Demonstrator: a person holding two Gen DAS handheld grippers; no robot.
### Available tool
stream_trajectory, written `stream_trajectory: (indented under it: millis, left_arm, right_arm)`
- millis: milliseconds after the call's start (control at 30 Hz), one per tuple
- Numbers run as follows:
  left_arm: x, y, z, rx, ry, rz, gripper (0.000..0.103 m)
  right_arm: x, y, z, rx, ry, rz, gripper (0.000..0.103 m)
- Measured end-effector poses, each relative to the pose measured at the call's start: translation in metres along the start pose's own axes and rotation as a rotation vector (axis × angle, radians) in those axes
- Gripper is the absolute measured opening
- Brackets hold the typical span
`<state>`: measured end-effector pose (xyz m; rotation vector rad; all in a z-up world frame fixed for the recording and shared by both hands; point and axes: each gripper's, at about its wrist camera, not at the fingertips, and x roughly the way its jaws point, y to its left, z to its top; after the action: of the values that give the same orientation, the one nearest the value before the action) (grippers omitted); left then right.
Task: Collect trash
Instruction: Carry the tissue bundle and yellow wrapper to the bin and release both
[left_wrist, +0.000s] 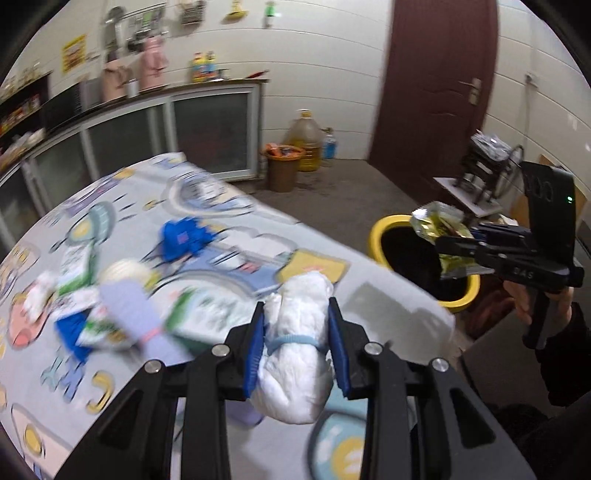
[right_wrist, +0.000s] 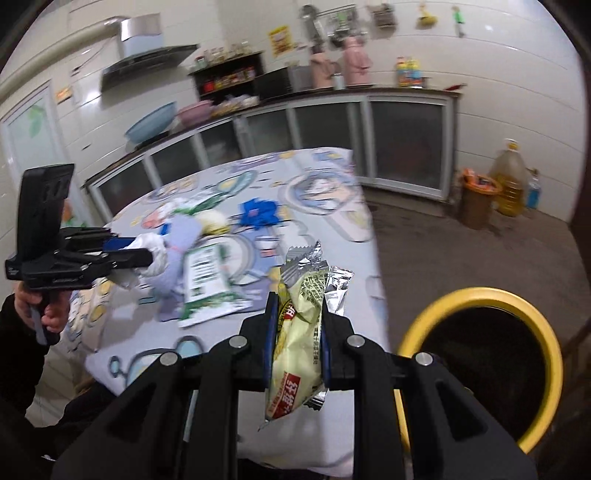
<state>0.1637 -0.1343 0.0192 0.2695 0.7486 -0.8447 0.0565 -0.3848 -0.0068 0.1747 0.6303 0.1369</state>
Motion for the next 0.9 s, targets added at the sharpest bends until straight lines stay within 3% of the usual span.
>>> stream_trajectory:
  millis: [500, 900]
  left_arm:
    - [0.081, -0.101, 0.071, 0.155, 0.015, -0.204, 0.03]
    - [0.154, -0.155, 0.085, 0.144, 0.08, -0.322, 0.031]
  right_arm:
    - [-0.042, -0.108, -0.017, 0.181, -0.063, -0.231, 0.019]
    - [-0.016, -0.164, -0.051, 0.34, 0.043, -0.317, 0.019]
